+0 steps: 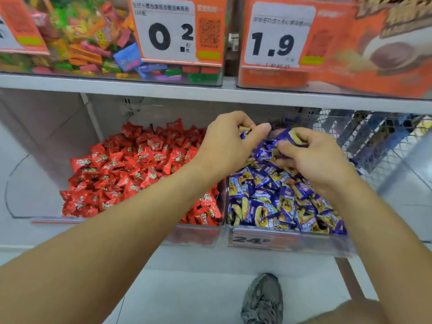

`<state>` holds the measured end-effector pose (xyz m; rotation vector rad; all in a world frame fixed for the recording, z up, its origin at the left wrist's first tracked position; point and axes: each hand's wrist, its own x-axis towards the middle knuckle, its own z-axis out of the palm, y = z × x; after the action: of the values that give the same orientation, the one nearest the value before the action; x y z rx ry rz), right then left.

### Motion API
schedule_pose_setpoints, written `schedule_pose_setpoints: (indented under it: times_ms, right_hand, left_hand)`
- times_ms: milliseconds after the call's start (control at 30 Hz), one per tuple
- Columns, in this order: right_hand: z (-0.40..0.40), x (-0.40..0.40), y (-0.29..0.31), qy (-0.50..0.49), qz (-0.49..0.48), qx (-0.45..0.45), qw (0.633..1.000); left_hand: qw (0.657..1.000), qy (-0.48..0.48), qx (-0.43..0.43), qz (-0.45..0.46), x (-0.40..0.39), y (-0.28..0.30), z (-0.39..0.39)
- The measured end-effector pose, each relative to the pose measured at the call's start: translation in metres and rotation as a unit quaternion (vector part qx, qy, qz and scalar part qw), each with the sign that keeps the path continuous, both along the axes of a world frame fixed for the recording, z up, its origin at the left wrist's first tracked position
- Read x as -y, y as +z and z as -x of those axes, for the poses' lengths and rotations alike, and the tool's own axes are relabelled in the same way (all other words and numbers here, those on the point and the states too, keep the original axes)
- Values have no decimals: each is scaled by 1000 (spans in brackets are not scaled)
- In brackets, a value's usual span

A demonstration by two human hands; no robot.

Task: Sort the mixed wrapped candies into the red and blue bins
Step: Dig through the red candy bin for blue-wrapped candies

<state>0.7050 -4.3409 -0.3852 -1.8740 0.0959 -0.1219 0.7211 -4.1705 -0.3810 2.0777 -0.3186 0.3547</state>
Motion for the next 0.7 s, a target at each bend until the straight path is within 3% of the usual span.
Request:
schedule_pose_setpoints:
  times_ms: [167, 233, 333, 400, 467, 567, 633, 700]
  right_hand:
    - [-2, 11, 2, 1, 92, 48, 995]
    - [-3, 6, -1, 39, 130, 90, 987]
    - [-2, 5, -4, 62, 219, 131, 965]
    - [-1, 6, -6, 62, 230, 135, 962]
    - [1, 1, -12, 105, 256, 140, 951]
    - [-3, -4, -35, 219, 429, 108, 870]
    - [-11, 2, -44, 208, 493, 75, 841]
    - [-17, 9, -43, 163, 509, 55, 844]
  left_hand:
    - [990, 50, -89, 98, 24, 4, -24]
    - [991, 20, -96, 97, 29, 2, -23]
    - [997, -49, -53, -38, 24, 0, -15]
    - [989, -40, -4, -140, 8, -1, -12]
    - [983, -20, 35, -179, -12, -4, -10]
    - [976, -19, 60, -207, -48, -18, -1]
    - [968, -26, 61, -241, -74, -30, 8]
    - [954, -36, 43, -296, -100, -43, 18]
